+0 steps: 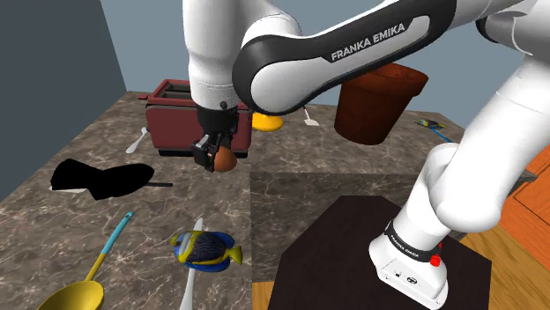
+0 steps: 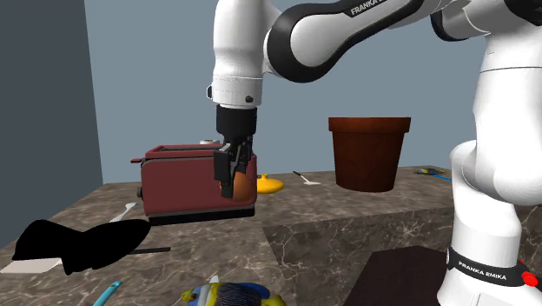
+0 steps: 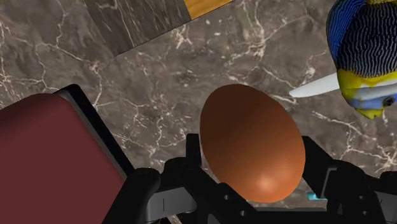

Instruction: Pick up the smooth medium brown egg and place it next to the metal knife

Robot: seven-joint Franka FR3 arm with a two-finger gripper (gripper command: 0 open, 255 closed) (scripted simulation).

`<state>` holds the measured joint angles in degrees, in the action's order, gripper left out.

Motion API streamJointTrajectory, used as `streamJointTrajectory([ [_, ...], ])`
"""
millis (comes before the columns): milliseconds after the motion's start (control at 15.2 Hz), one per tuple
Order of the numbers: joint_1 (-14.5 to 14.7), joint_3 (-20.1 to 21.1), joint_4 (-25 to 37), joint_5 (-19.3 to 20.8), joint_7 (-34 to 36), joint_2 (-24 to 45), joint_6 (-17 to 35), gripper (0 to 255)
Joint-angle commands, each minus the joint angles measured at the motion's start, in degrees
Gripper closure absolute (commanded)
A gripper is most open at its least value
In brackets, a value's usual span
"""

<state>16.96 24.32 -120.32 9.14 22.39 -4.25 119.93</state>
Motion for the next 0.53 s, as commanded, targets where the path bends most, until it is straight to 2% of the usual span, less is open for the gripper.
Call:
streamJointTrajectory([
  [0,0.4,0.6,0.0,0.6,1.4,1.0,0.7,255],
  [462,0.4,0.7,-3.2,2.3,3.3,3.2,5.7,255],
])
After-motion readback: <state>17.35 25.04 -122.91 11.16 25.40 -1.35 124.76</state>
